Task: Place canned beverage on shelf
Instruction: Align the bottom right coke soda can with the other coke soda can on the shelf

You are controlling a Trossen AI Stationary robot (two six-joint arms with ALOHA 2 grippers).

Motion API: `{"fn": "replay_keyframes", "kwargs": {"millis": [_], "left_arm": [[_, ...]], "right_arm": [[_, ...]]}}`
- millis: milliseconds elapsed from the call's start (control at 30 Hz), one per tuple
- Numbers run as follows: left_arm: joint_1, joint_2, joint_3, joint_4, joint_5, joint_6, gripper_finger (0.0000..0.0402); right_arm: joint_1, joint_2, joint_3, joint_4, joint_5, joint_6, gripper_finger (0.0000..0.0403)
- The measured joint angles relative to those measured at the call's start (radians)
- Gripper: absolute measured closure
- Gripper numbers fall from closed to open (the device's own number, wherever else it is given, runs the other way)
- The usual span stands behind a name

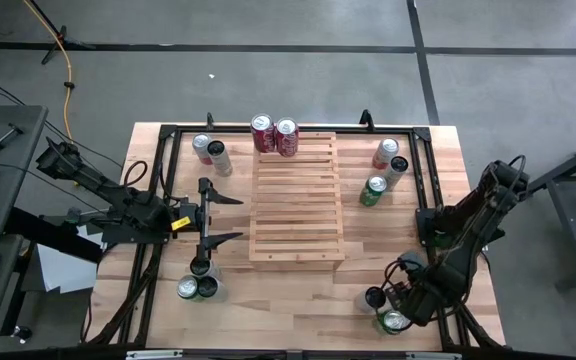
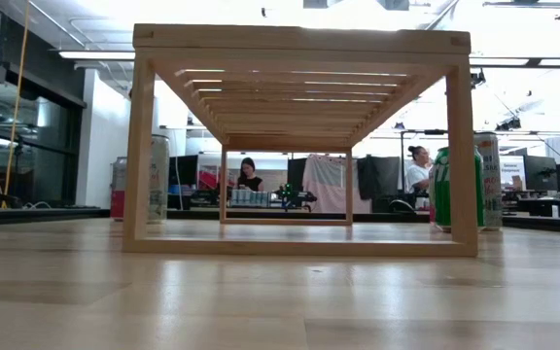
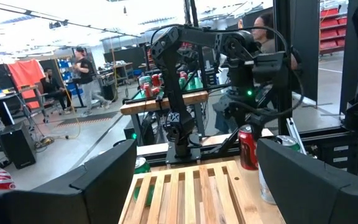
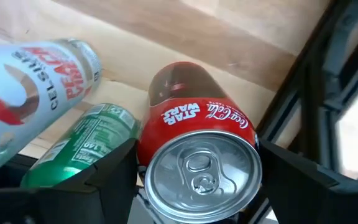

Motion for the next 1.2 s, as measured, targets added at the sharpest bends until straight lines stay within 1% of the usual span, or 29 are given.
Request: {"fn": "replay_keyframes", "kwargs": {"millis": [233, 400, 733, 967, 1133, 1200], "left_arm": [[0.000, 0.000, 0.000, 0.000, -0.004, 0.018, 0.0078], [0.000, 0.000, 0.000, 0.000, -0.004, 0.018, 0.0078], [0.000, 0.000, 0.000, 0.007, -0.006, 0.018, 0.0078], [0.000, 0.000, 0.000, 0.007, -0.006, 0.018, 0.0078], [0.000, 0.000, 0.000, 0.008, -0.006, 0.018, 0.0078], [0.000, 0.000, 0.000, 0.008, -0.005, 0.018, 0.0078]], "right_arm": [[0.000, -0.080, 0.001, -0.081, 0.059, 0.019, 0.0128], [0.000, -0.135, 0.002, -0.166, 0.135, 0.037, 0.0128], [-0.018, -0.182, 0.002, -0.290, 0.390, 0.052, 0.0128], [-0.097, -0.198, 0.018, -0.298, 0.581, -0.061, 0.0128], [-0.171, -0.199, 0.093, -0.296, 0.664, -0.219, 0.0128], [-0.201, -0.199, 0.127, -0.297, 0.680, -0.283, 0.0128]]}}
